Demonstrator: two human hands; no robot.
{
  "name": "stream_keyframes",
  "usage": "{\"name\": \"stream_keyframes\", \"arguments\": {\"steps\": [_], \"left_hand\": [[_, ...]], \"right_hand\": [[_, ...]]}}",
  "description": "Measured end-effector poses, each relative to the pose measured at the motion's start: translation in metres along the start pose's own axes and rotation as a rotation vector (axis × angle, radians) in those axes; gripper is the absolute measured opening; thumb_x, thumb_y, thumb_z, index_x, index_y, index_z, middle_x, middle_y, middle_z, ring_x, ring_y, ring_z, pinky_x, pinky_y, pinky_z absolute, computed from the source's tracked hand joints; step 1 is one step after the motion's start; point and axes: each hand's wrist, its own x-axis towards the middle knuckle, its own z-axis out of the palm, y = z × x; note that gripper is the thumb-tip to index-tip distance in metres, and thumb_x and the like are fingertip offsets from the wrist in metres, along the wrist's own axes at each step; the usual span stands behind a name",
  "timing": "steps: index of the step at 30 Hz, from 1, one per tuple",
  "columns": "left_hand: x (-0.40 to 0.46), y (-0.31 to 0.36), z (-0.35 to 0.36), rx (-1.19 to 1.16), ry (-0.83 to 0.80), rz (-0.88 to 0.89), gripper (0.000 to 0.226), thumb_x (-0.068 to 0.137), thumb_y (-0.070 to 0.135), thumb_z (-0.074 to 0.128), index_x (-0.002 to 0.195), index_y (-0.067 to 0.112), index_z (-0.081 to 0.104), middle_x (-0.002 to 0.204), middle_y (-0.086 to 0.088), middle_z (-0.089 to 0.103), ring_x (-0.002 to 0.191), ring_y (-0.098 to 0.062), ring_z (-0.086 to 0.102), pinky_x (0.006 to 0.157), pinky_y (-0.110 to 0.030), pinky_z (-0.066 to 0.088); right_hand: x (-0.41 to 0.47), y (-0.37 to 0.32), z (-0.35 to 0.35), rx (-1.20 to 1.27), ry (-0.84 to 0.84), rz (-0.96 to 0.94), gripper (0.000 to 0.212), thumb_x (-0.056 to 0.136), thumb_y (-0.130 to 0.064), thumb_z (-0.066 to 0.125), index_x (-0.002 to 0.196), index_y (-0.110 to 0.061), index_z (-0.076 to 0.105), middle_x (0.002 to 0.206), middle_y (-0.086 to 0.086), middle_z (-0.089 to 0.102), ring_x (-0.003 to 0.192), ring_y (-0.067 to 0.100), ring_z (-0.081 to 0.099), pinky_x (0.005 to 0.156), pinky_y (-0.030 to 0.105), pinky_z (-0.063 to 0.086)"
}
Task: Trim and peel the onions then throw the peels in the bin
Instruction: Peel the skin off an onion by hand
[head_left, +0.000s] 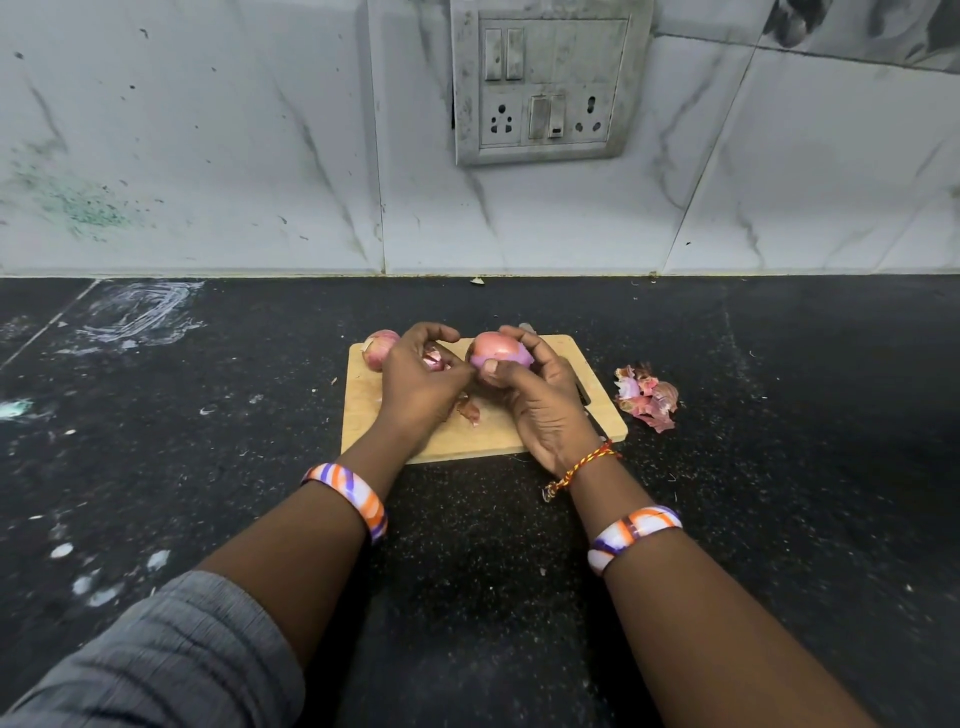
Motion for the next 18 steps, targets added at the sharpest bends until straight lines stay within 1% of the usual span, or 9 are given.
{"name": "stream_keyframes", "arguments": {"steps": [3, 5, 7, 11, 12, 13, 15, 16, 18], "left_hand": [[0.005, -0.005, -0.002, 0.021, 0.05, 0.017, 0.025, 0.077, -0.009, 0.059, 0.086, 0.014, 0.055, 0.076, -0.003, 0.056, 0.047, -0.012, 0.051, 0.035, -0.018, 0.037], [0.008, -0.007, -0.003, 0.002, 0.07, 0.027, 0.026, 0.079, -0.009, 0.056, 0.078, 0.017, 0.056, 0.079, -0.002, 0.056, 0.055, -0.014, 0.049, 0.036, -0.017, 0.037], [0.01, -0.009, -0.004, -0.018, 0.049, 0.039, 0.028, 0.081, -0.01, 0.051, 0.072, 0.016, 0.057, 0.075, -0.002, 0.055, 0.057, -0.014, 0.048, 0.036, -0.012, 0.037], [0.013, -0.01, -0.003, 0.014, 0.07, 0.018, 0.035, 0.087, -0.005, 0.041, 0.065, 0.015, 0.059, 0.069, -0.002, 0.057, 0.052, -0.008, 0.049, 0.043, -0.014, 0.039], [0.013, -0.01, -0.003, -0.001, 0.077, 0.003, 0.036, 0.087, -0.004, 0.038, 0.064, 0.014, 0.059, 0.068, -0.003, 0.057, 0.052, -0.007, 0.05, 0.045, -0.018, 0.039], [0.013, -0.009, -0.003, -0.027, 0.07, -0.016, 0.036, 0.088, -0.002, 0.037, 0.065, 0.013, 0.059, 0.068, -0.003, 0.057, 0.05, -0.007, 0.051, 0.045, -0.019, 0.038], [0.012, -0.008, -0.002, -0.041, 0.022, -0.027, 0.033, 0.092, 0.003, 0.037, 0.07, 0.014, 0.06, 0.065, 0.0, 0.058, 0.041, -0.003, 0.049, 0.041, -0.017, 0.036], [0.011, -0.008, -0.002, -0.02, -0.017, -0.018, 0.029, 0.093, 0.007, 0.04, 0.074, 0.016, 0.061, 0.062, 0.002, 0.058, 0.039, -0.002, 0.047, 0.04, -0.016, 0.036], [0.009, -0.01, 0.0, 0.073, -0.102, 0.018, 0.015, 0.091, 0.015, 0.052, 0.084, 0.02, 0.063, 0.07, 0.0, 0.063, 0.043, -0.006, 0.05, 0.04, -0.019, 0.04]], "right_hand": [[0.002, 0.0, -0.001, 0.129, 0.03, 0.059, 0.02, 0.084, -0.003, 0.052, 0.102, -0.008, 0.057, 0.102, 0.015, 0.058, 0.09, 0.026, 0.059, 0.073, 0.034, 0.055], [0.002, 0.001, 0.0, 0.269, 0.076, 0.109, 0.05, 0.078, -0.019, 0.053, 0.125, -0.002, 0.046, 0.108, 0.021, 0.055, 0.078, 0.028, 0.065, 0.065, 0.036, 0.058], [0.004, 0.0, -0.001, 0.311, 0.106, 0.118, 0.056, 0.088, -0.023, 0.047, 0.14, -0.007, 0.034, 0.108, 0.021, 0.055, 0.071, 0.029, 0.067, 0.059, 0.033, 0.059], [0.006, 0.001, -0.002, 0.316, 0.131, 0.094, 0.048, 0.095, -0.021, 0.041, 0.139, -0.004, 0.032, 0.065, 0.003, 0.067, 0.066, 0.026, 0.068, 0.058, 0.035, 0.059], [0.005, 0.001, -0.001, 0.316, 0.138, 0.093, 0.048, 0.096, -0.021, 0.043, 0.138, -0.003, 0.033, 0.073, 0.005, 0.067, 0.07, 0.026, 0.068, 0.059, 0.035, 0.059], [0.005, 0.001, 0.001, 0.313, 0.144, 0.093, 0.049, 0.095, -0.021, 0.044, 0.139, -0.002, 0.033, 0.092, 0.012, 0.066, 0.077, 0.027, 0.067, 0.06, 0.034, 0.059], [0.004, -0.002, 0.001, 0.299, 0.146, 0.09, 0.051, 0.095, -0.02, 0.047, 0.139, 0.0, 0.033, 0.125, 0.024, 0.051, 0.091, 0.029, 0.062, 0.064, 0.034, 0.06], [0.004, -0.003, 0.001, 0.294, 0.142, 0.088, 0.051, 0.094, -0.018, 0.049, 0.139, 0.001, 0.033, 0.128, 0.025, 0.048, 0.093, 0.028, 0.061, 0.066, 0.034, 0.059], [0.003, -0.003, 0.0, 0.297, 0.115, 0.084, 0.049, 0.093, -0.014, 0.05, 0.137, 0.002, 0.035, 0.115, 0.022, 0.055, 0.089, 0.025, 0.063, 0.071, 0.034, 0.057]]}}
